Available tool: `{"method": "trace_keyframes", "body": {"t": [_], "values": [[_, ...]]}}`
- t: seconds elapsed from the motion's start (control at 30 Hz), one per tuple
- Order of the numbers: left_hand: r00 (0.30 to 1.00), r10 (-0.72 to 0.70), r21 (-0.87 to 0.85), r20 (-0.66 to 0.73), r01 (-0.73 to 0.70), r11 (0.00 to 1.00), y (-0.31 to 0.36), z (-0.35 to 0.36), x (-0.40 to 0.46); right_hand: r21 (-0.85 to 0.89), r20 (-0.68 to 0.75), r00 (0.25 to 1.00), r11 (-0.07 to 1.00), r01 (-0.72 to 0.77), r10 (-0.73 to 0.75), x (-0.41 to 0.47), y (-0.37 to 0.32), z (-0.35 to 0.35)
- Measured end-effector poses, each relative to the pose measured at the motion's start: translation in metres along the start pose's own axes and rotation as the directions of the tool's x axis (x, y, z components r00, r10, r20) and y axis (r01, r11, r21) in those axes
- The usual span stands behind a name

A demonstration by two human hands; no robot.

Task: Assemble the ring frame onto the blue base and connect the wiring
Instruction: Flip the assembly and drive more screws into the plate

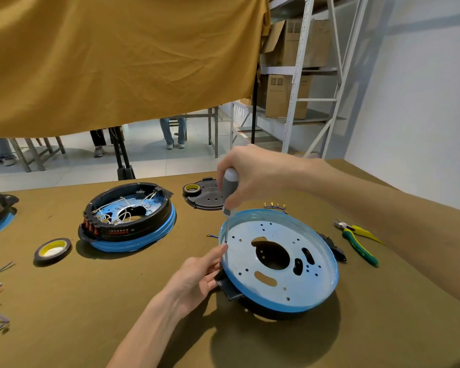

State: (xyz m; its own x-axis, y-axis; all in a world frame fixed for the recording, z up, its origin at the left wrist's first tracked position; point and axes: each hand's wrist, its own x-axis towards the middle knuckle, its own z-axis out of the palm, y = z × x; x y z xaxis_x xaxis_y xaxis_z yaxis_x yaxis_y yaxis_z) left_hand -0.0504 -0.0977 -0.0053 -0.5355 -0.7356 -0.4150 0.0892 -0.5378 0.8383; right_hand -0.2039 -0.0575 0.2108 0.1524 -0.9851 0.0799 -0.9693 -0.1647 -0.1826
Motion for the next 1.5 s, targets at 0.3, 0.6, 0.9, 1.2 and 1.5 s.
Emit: {"method": "trace_keyframes", "body": {"t": [0.3, 0.6, 0.9, 1.2, 1.5], "values": [[0.997, 0.017, 0.001, -0.075, -0.017, 1.000, -0.005, 0.002, -0.002, -0.091, -0.021, 0.990, 0.986, -0.138, 0.136, 0.015, 0.005, 0.005], [0.997, 0.047, 0.019, -0.061, -0.046, 0.999, -0.007, 0.002, -0.003, -0.083, 0.020, 0.992, 0.989, -0.124, 0.126, 0.011, 0.004, -0.009], [0.995, 0.064, -0.022, -0.076, -0.066, 0.998, -0.011, 0.003, 0.002, -0.146, 0.053, 0.993, 0.985, -0.094, 0.103, 0.008, -0.003, -0.010], [0.996, 0.067, -0.129, -0.052, -0.073, 0.989, -0.009, 0.001, -0.001, -0.079, -0.019, 0.992, 0.989, -0.127, 0.126, 0.008, 0.002, -0.010], [0.989, 0.145, -0.051, 0.005, -0.144, 0.988, -0.016, 0.007, -0.006, -0.005, 0.127, 0.985, 0.993, -0.114, 0.114, 0.008, -0.002, -0.018]]}}
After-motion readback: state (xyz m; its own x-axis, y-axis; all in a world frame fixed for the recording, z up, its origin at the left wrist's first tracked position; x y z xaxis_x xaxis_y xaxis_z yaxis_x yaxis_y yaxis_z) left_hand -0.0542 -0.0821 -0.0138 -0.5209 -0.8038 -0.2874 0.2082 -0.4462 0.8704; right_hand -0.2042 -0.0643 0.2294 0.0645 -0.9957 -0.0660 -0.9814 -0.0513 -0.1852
